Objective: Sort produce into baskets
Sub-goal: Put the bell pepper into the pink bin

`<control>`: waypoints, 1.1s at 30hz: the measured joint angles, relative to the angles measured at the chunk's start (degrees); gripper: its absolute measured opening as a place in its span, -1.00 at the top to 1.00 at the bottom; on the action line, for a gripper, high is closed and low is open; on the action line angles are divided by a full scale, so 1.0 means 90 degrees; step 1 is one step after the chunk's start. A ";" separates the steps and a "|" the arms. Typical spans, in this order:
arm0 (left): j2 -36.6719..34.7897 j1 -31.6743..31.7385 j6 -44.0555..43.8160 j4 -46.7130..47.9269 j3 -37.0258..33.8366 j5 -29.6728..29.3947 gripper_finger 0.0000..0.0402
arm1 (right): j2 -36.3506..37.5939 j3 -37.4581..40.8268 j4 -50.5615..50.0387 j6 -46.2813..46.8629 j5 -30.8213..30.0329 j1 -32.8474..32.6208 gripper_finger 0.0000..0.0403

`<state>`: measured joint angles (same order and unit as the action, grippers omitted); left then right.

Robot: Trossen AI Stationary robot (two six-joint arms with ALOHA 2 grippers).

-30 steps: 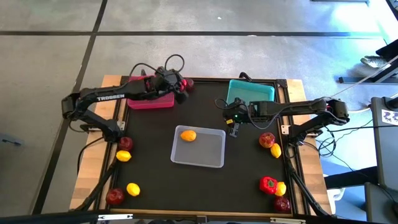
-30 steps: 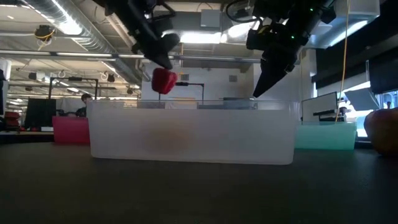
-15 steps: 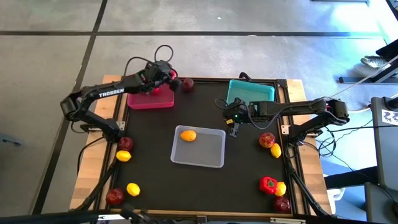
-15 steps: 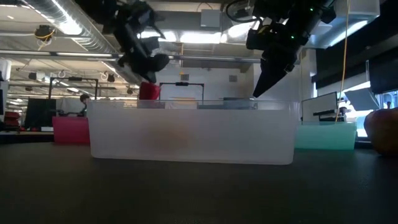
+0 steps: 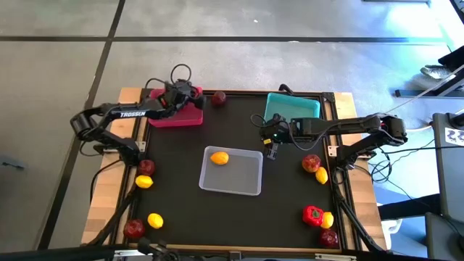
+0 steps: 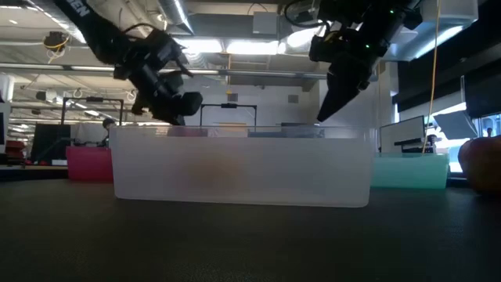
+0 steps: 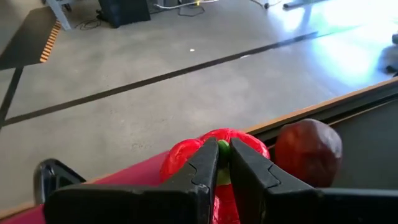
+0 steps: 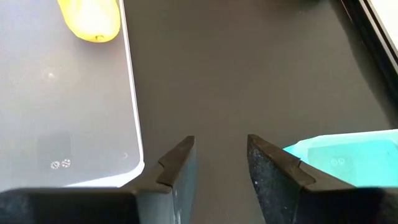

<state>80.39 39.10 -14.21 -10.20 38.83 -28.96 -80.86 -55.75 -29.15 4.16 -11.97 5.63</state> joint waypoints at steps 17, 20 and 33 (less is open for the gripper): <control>0.0626 0.0301 -0.0186 -0.0431 -0.0513 -0.0001 0.82 | 0.0000 0.0000 0.0091 0.0000 0.0000 0.0000 0.28; 0.0626 0.0328 -0.0190 -0.0429 -0.0513 0.0000 0.74 | 0.0000 0.0000 0.0091 0.0000 0.0000 0.0000 0.28; 0.0394 0.0304 0.0324 -0.0031 -0.0290 0.0037 0.24 | 0.0000 0.0000 0.0083 0.0000 0.0000 0.0000 0.28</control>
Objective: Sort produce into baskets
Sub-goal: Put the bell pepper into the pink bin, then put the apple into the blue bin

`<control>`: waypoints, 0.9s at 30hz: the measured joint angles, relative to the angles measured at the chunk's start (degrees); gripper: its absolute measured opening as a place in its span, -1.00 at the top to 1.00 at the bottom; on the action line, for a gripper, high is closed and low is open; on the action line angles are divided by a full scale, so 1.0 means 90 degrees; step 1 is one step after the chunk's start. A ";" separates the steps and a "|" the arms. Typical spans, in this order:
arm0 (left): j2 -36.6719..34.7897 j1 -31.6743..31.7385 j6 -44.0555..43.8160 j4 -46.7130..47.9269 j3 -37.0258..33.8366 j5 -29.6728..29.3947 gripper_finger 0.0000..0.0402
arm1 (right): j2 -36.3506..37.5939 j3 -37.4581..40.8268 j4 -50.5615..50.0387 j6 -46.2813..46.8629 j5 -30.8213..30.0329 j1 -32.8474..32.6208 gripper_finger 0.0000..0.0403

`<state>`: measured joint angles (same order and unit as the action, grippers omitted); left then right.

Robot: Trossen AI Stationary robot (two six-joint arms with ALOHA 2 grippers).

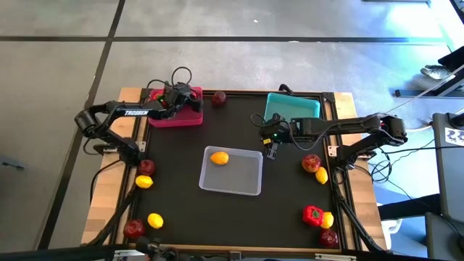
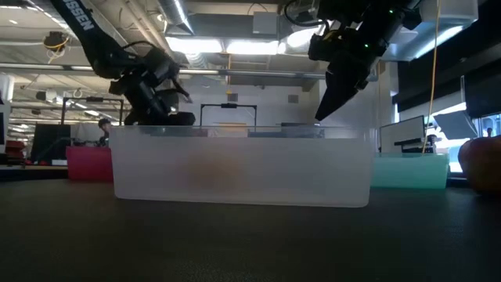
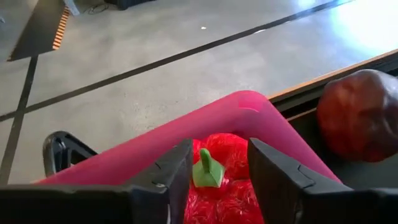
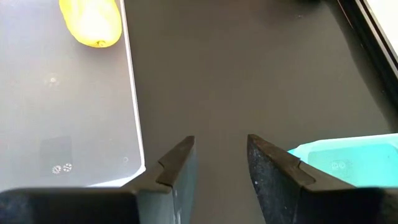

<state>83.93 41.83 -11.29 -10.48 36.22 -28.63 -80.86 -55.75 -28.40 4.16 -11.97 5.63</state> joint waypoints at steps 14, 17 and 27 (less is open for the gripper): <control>-0.0764 -0.0073 0.0105 0.0806 0.0883 0.1783 -0.24 | 0.0000 0.0000 0.0046 0.0000 -0.0002 0.0000 0.28; -0.0710 -0.0157 -0.0011 0.0801 0.1059 0.2021 -0.30 | 0.0000 0.0000 0.0051 -0.0001 -0.0002 0.0000 0.28; -0.0661 -0.0448 -0.0017 0.0728 0.1449 0.2096 -0.32 | -0.0002 0.0000 0.0226 -0.0110 -0.0002 0.0002 0.28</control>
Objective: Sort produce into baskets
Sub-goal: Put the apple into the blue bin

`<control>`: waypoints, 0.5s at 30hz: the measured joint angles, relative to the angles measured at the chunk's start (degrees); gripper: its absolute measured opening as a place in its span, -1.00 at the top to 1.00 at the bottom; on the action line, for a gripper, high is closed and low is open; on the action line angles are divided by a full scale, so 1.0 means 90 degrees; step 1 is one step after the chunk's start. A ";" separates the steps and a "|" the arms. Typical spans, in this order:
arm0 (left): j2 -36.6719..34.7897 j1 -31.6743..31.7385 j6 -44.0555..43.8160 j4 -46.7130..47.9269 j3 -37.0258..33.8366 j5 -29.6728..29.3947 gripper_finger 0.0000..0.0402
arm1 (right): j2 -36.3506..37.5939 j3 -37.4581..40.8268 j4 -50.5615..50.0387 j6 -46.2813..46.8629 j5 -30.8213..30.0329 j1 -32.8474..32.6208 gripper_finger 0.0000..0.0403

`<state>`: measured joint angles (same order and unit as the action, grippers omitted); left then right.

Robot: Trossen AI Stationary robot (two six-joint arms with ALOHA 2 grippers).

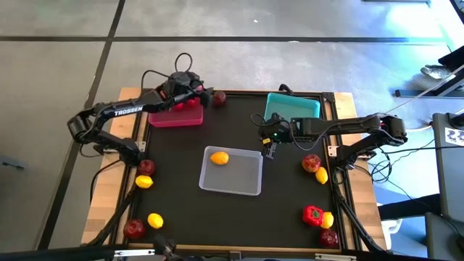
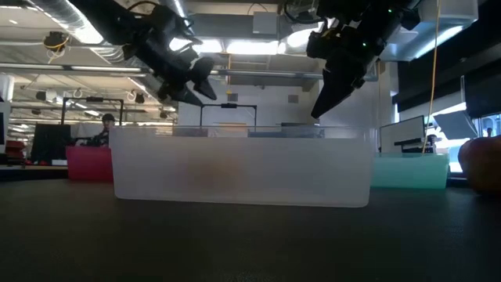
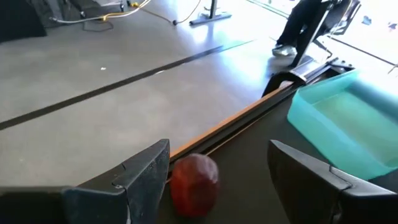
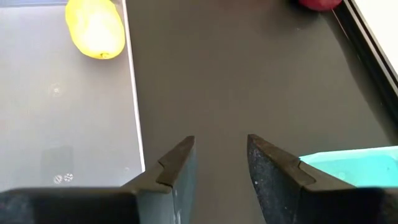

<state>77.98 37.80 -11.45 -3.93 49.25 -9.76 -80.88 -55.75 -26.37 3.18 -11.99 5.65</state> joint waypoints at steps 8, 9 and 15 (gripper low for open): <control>0.0648 -0.0085 0.0190 0.0037 0.0547 0.0002 -0.32 | 0.0001 0.0000 0.0102 -0.0053 0.0000 0.0000 0.28; 0.0779 -0.0087 0.0195 0.0050 0.0625 0.0014 -0.32 | 0.0002 0.0000 0.0102 -0.0053 0.0000 -0.0001 0.28; 0.1673 -0.0086 0.0228 0.0778 0.1408 0.0078 -0.32 | 0.0000 0.0000 0.0117 -0.0056 0.0000 0.0000 0.28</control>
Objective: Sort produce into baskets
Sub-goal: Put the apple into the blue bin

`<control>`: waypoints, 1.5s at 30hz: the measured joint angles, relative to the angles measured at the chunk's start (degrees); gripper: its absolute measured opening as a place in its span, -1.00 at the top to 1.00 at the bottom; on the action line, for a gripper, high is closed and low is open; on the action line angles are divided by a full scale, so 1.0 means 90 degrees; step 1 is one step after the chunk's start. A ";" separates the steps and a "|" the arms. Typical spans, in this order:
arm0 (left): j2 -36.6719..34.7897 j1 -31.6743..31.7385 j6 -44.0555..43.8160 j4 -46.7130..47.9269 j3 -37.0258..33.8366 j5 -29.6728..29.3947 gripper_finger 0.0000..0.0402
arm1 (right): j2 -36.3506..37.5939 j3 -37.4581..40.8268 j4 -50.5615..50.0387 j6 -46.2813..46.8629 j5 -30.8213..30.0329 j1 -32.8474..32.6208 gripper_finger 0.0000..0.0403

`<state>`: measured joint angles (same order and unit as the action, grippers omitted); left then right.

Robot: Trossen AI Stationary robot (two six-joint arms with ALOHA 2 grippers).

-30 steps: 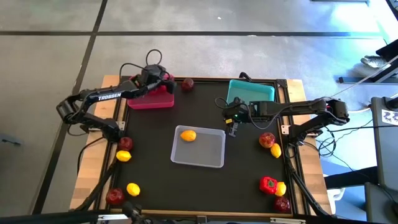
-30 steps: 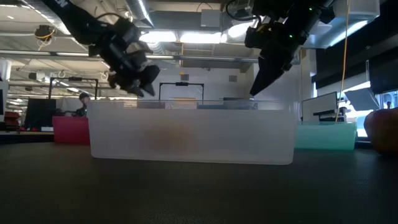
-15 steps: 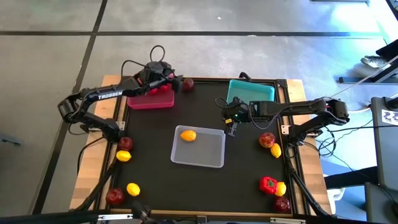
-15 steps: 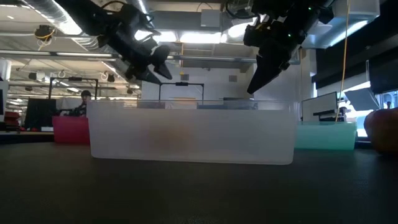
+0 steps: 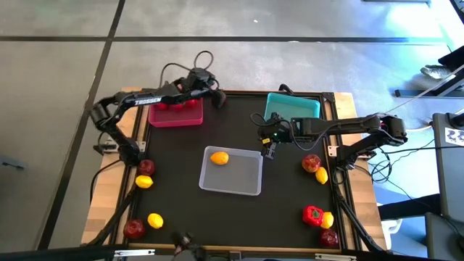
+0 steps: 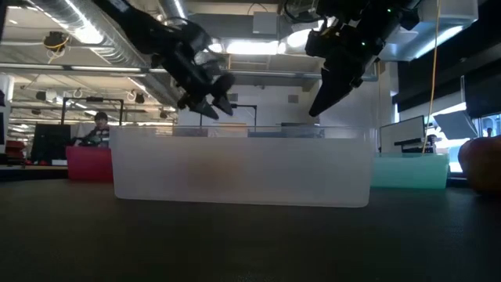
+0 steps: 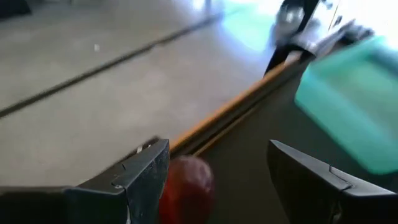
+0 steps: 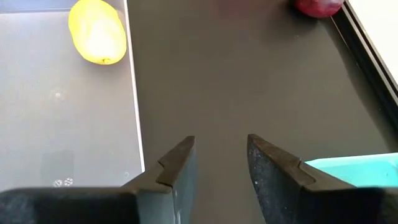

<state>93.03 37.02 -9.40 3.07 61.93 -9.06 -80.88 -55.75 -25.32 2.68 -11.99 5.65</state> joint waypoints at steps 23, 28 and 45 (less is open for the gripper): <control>0.1934 0.0162 0.0564 0.1838 0.1657 -0.0058 -0.32 | 0.0000 0.0000 -0.0002 -0.0007 0.0000 -0.0002 0.28; 0.2184 0.0201 0.0607 0.1850 0.1657 0.0030 -0.32 | 0.0000 0.0000 0.0015 -0.0005 0.0000 -0.0002 0.28; 0.2497 0.0199 0.0999 0.1783 0.1678 0.0090 -0.15 | 0.0000 0.0000 0.0044 -0.0005 0.0000 -0.0001 0.28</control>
<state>115.51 38.81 -0.40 19.12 77.03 -8.25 -80.88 -55.75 -24.93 2.63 -11.99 5.64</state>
